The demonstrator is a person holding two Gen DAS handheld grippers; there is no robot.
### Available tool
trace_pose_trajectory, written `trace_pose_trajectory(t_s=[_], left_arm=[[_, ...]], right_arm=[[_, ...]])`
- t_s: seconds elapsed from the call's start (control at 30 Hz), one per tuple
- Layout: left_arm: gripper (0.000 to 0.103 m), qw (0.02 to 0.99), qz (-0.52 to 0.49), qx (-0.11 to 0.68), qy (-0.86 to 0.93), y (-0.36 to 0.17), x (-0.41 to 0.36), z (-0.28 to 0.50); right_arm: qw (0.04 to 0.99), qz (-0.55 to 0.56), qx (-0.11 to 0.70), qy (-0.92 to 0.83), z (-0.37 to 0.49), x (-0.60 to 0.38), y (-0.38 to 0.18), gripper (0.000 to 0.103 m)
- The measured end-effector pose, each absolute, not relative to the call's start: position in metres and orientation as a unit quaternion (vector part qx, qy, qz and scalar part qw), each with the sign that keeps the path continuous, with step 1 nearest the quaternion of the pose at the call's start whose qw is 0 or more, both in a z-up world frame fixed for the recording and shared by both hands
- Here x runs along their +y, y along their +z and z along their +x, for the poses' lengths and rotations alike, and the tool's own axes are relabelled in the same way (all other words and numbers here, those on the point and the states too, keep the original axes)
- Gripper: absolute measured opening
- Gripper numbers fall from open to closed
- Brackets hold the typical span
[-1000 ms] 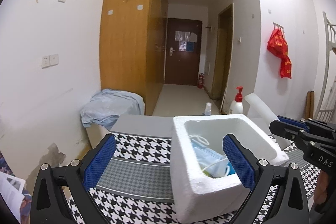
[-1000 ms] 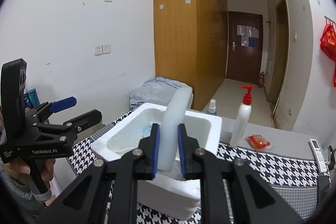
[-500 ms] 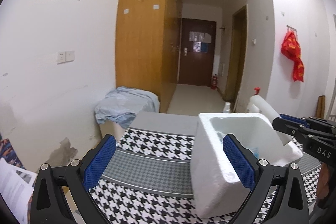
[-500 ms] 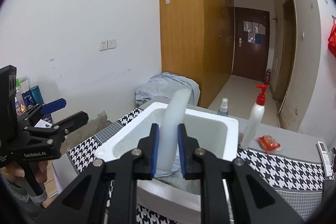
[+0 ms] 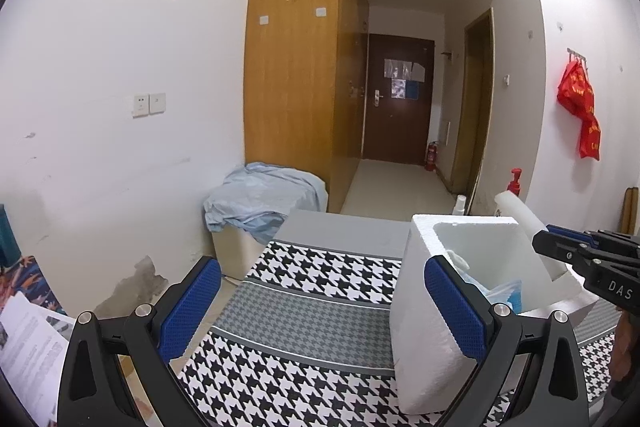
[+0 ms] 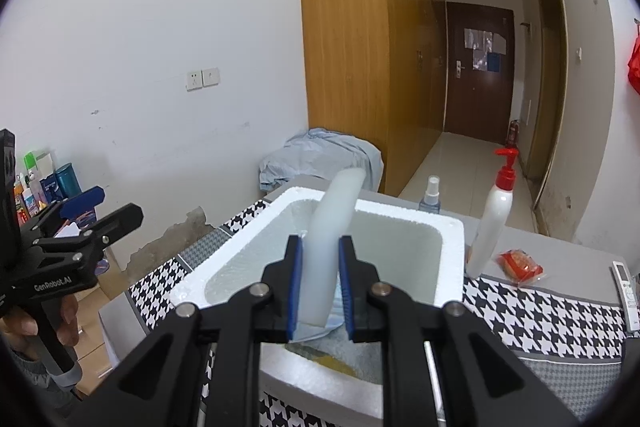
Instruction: Organize soft objects
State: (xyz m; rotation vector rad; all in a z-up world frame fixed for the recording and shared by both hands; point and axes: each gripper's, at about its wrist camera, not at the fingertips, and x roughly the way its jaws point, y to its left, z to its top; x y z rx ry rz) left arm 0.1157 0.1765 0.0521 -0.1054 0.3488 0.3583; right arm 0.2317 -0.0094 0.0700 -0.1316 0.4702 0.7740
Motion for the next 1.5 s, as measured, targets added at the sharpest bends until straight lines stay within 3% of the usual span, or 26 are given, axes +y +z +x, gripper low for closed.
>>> trace_pose_trajectory(t_s=[0.03, 0.13, 0.37, 0.73, 0.83, 1.5], left_arm=[[0.102, 0.967, -0.052, 0.173, 0.177, 0.052, 0.177, 0.116], [0.102, 0.967, -0.049, 0.175, 0.178, 0.052, 0.174, 0.116], [0.102, 0.970, -0.047, 0.171, 0.168, 0.055, 0.166, 0.113], [0.102, 0.981, -0.034, 0.151, 0.120, 0.073, 0.122, 0.096], [0.102, 0.983, -0.033, 0.147, 0.108, 0.077, 0.109, 0.093], [0.102, 0.990, 0.004, 0.114, 0.084, 0.084, 0.051, 0.061]], right_arm=[[0.896, -0.067, 0.230, 0.375, 0.232, -0.008, 0.069, 0.029], [0.896, -0.059, 0.232, 0.374, 0.233, -0.009, 0.069, 0.068], [0.905, -0.033, 0.223, 0.362, 0.228, -0.029, 0.076, 0.091], [0.923, -0.015, 0.187, 0.336, 0.197, -0.081, 0.089, 0.097], [0.930, -0.015, 0.174, 0.325, 0.185, -0.097, 0.092, 0.103], [0.953, -0.009, 0.131, 0.272, 0.130, -0.149, 0.092, 0.103]])
